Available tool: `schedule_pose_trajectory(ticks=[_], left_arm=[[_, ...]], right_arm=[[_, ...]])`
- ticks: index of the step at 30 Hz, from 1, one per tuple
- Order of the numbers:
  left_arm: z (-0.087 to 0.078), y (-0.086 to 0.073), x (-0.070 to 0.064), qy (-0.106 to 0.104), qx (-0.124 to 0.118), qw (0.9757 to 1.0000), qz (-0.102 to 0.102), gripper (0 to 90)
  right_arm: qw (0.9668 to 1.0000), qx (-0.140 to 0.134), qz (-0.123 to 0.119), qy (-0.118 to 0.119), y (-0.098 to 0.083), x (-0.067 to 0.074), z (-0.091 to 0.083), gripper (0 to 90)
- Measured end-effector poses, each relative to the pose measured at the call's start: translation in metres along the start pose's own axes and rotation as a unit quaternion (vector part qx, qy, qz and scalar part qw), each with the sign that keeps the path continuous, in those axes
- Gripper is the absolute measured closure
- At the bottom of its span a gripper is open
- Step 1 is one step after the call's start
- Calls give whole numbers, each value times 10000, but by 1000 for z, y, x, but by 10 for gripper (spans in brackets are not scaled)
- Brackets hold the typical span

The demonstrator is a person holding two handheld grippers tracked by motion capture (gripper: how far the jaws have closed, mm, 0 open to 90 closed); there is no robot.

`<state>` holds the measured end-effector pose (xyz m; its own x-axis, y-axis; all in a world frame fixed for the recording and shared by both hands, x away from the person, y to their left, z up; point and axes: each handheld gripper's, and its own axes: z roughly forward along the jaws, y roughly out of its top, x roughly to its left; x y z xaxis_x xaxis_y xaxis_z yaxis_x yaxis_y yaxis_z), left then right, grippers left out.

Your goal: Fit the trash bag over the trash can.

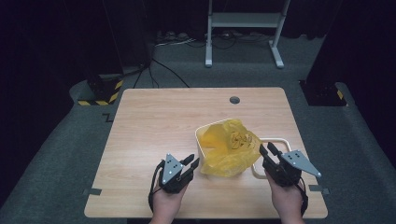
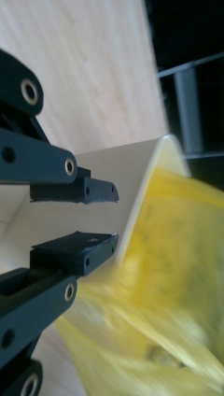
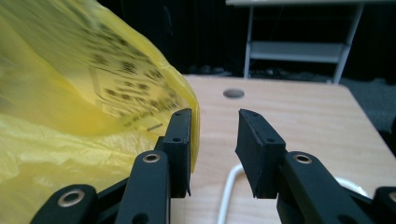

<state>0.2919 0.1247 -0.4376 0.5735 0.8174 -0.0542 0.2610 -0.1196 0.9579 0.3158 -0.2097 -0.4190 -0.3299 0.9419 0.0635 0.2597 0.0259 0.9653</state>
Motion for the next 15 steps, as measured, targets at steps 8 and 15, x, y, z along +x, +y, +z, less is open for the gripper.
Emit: schedule_pose_trajectory(ticks=[8,15], left_arm=[[-10,16,-7,-286,-575,9979,71,620],[9,10,-10,-619,-269,9977,8,614]], right_arm=[[9988,-375,-271,144,15,21,-15,644],[9969,-515,-237,538,30,42,-14,617]])
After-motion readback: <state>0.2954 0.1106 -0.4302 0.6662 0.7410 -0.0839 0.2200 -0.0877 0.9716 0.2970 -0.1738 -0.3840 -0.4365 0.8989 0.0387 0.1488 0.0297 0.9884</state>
